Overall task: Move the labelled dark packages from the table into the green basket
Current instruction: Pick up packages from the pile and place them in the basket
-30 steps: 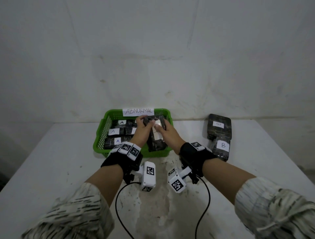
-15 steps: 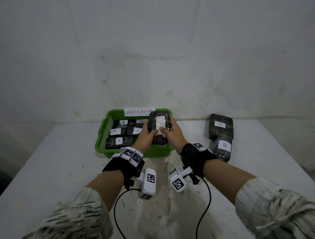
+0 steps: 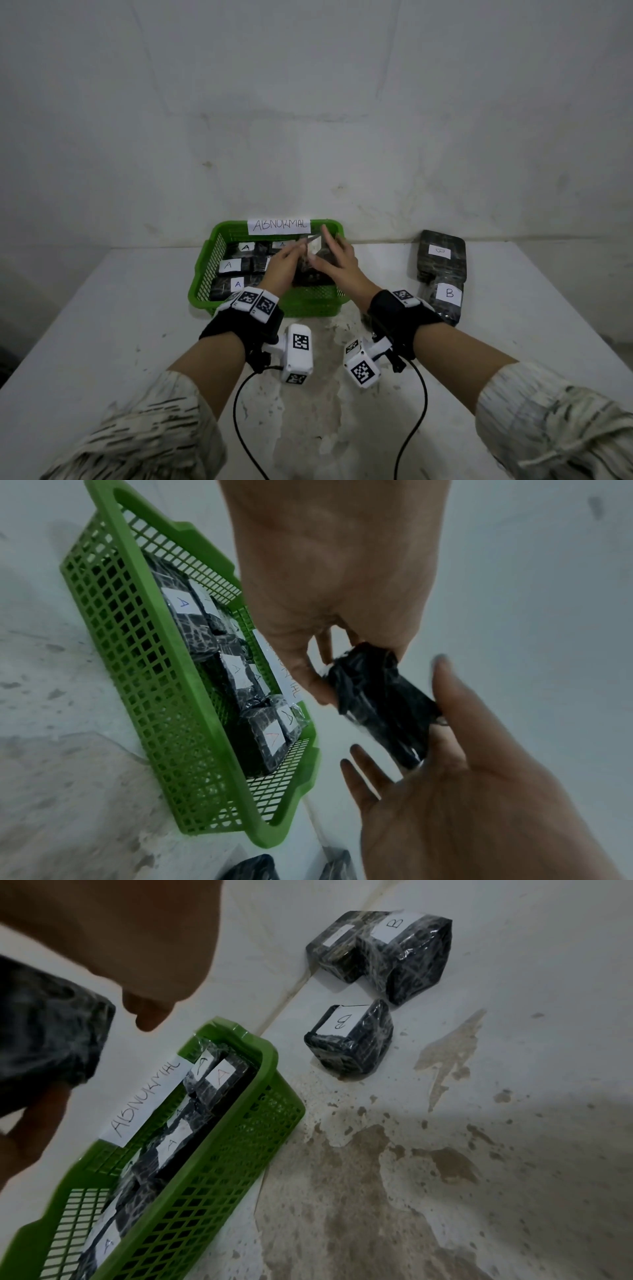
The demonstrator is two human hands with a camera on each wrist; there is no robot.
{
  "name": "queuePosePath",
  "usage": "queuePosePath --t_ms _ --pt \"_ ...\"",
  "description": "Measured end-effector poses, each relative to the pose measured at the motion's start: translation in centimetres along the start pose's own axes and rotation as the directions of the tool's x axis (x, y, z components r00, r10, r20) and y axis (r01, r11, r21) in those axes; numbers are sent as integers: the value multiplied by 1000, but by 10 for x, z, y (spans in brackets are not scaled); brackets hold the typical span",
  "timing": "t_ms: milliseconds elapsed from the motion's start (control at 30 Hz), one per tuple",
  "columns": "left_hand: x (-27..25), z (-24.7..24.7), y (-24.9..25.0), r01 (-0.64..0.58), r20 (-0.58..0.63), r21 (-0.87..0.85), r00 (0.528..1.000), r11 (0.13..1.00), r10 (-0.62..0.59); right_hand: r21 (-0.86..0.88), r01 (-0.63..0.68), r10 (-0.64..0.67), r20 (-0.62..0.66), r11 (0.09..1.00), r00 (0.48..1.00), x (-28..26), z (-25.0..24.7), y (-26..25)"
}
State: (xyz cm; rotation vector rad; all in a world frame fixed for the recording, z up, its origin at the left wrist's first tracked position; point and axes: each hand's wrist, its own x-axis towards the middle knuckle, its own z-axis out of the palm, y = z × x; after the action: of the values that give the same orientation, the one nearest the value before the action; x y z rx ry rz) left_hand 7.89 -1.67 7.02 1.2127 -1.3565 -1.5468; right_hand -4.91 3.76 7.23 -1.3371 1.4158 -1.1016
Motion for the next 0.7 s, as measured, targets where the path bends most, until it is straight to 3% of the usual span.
queuePosePath --t_ms 100,300,567,700 --pt "-2 0 2 199 89 -99 978 975 -190 -78 11 -6 55 997 998 1 -1 3" --pt "-4 6 0 294 148 -135 950 946 -274 23 39 -38 -46 999 998 1 3 5" --pt "-4 10 1 284 153 -100 951 954 -267 48 -29 30 -11 998 999 0 -5 6" --pt "-9 9 1 258 186 -128 955 958 -232 36 -76 81 -145 996 986 7 -5 10"
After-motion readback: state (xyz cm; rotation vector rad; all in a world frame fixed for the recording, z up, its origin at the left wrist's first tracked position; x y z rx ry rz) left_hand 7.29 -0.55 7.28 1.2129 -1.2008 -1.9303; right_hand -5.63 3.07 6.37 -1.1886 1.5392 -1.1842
